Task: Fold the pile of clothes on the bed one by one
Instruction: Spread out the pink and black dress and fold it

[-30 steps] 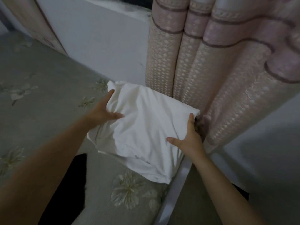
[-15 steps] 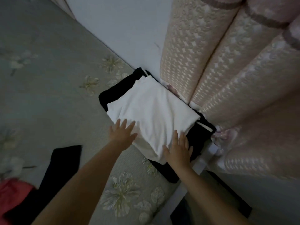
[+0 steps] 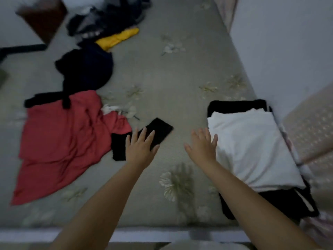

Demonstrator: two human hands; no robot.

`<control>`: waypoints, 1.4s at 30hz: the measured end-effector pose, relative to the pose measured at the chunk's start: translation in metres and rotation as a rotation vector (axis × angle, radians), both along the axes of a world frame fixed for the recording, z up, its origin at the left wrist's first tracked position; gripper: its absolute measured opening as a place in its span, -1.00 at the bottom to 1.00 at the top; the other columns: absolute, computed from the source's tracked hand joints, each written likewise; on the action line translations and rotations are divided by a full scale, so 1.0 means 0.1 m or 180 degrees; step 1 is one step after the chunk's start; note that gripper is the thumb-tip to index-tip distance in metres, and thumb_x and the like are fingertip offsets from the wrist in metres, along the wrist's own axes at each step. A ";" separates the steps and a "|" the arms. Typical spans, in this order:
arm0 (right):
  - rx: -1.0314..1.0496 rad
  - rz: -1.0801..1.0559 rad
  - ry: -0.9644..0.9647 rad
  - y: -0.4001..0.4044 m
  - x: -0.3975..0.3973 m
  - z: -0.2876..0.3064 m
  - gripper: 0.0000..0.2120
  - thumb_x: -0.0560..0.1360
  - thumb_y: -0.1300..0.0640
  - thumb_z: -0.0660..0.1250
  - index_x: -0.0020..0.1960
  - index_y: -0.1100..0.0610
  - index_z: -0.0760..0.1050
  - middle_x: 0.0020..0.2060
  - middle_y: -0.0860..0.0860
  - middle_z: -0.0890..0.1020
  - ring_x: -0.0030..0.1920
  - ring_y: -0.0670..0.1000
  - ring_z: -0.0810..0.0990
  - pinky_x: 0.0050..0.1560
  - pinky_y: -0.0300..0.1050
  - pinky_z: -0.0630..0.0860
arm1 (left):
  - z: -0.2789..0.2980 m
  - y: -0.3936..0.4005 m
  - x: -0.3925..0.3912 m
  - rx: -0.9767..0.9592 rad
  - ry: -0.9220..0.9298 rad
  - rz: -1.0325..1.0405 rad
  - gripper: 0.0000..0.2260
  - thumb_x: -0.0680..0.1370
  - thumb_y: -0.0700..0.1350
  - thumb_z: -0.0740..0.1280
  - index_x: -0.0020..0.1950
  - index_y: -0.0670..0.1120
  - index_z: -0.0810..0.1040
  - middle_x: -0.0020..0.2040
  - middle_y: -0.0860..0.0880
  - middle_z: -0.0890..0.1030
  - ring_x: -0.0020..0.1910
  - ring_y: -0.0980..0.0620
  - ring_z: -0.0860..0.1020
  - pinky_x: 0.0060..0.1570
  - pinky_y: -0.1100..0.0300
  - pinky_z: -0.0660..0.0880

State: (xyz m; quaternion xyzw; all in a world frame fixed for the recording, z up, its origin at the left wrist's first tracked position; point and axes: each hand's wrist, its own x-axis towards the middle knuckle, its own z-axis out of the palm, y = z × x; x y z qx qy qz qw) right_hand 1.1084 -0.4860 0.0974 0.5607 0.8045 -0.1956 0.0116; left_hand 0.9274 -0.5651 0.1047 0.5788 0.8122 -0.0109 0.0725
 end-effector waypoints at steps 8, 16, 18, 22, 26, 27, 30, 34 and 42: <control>0.0389 0.1333 0.0107 -0.65 -1.57 0.33 -0.50 0.54 -0.07 0.15 0.42 0.11 0.22 0.42 0.06 0.26 0.46 0.08 0.09 0.41 0.21 -0.04 | 0.48 -1.51 -1.18 0.1035 -0.0085 0.1353 -0.62 0.40 -0.17 0.42 0.19 -0.24 0.55 0.21 -0.36 0.48 0.22 -0.46 0.38 0.15 -0.30 0.34; 0.0189 0.1139 0.0094 -1.20 -2.80 0.18 -0.48 0.54 -0.06 0.16 0.43 0.13 0.19 0.43 0.09 0.24 0.45 0.12 0.10 0.39 0.22 0.02 | 0.28 -2.62 -2.59 0.0643 0.0023 0.1840 -0.54 0.56 0.01 0.22 0.43 -0.07 0.28 0.45 -0.18 0.24 0.46 -0.21 0.10 0.37 -0.08 0.08; 0.0143 0.0935 0.0071 -1.29 -3.03 0.08 -0.48 0.54 -0.05 0.17 0.42 0.15 0.20 0.42 0.10 0.26 0.45 0.12 0.12 0.38 0.21 0.04 | 0.16 -2.77 -2.96 0.0600 -0.0006 0.1772 -0.52 0.57 0.05 0.17 0.47 -0.01 0.20 0.49 -0.12 0.18 0.48 -0.16 0.04 0.39 -0.03 0.02; 0.0082 0.0539 -0.0071 -1.32 -3.31 -0.12 -0.48 0.54 -0.04 0.17 0.41 0.19 0.23 0.40 0.14 0.30 0.41 0.15 0.20 0.37 0.20 0.15 | -0.05 -2.86 -3.57 0.0476 -0.0025 0.1596 -0.51 0.56 0.06 0.18 0.47 -0.02 0.19 0.48 -0.13 0.19 0.48 -0.16 0.05 0.40 0.00 0.02; -0.0008 0.0198 -0.0174 -1.18 -3.43 -0.40 -0.50 0.54 -0.05 0.18 0.37 0.22 0.27 0.31 0.21 0.39 0.33 0.19 0.29 0.30 0.19 0.26 | -0.33 -2.67 -3.96 0.0345 -0.0172 0.1408 -0.52 0.56 0.04 0.20 0.45 -0.02 0.22 0.47 -0.13 0.23 0.47 -0.16 0.07 0.40 -0.02 0.06; -0.0018 0.0136 -0.0174 -1.12 -3.46 -0.48 -0.49 0.54 -0.05 0.18 0.37 0.22 0.27 0.30 0.21 0.40 0.32 0.20 0.30 0.29 0.19 0.27 | -0.43 -2.60 -4.01 0.0310 -0.0239 0.1359 -0.52 0.56 0.04 0.20 0.45 -0.03 0.24 0.46 -0.13 0.24 0.47 -0.16 0.08 0.40 -0.03 0.07; -0.0018 -0.0062 -0.0088 -0.87 -3.60 -0.79 -0.46 0.53 -0.08 0.18 0.39 0.20 0.26 0.30 0.21 0.42 0.31 0.20 0.33 0.29 0.19 0.27 | -0.73 -2.31 -4.11 0.0136 -0.0448 0.1110 -0.50 0.52 0.11 0.10 0.42 -0.07 0.29 0.44 -0.17 0.28 0.45 -0.20 0.14 0.40 -0.05 0.12; -0.0086 -0.0415 0.0004 -0.40 -3.93 -1.28 -0.35 0.50 -0.14 0.20 0.46 0.16 0.12 0.36 0.25 0.30 0.36 0.23 0.26 0.34 0.19 0.19 | -1.22 -1.87 -4.30 0.0124 -0.0675 0.0973 -0.45 0.43 0.08 0.10 0.37 -0.12 0.37 0.39 -0.21 0.35 0.41 -0.28 0.20 0.35 -0.11 0.18; 0.0250 -0.0759 0.0399 -0.17 -4.32 -1.98 -0.45 0.52 0.00 0.25 0.41 0.23 0.23 0.16 0.30 0.51 0.14 0.26 0.48 0.16 0.06 0.33 | -1.99 -1.52 -4.54 -0.0078 -0.0610 0.0632 -0.42 0.43 0.14 0.05 0.24 -0.21 0.51 0.19 -0.30 0.53 0.18 -0.40 0.45 0.09 -0.31 0.38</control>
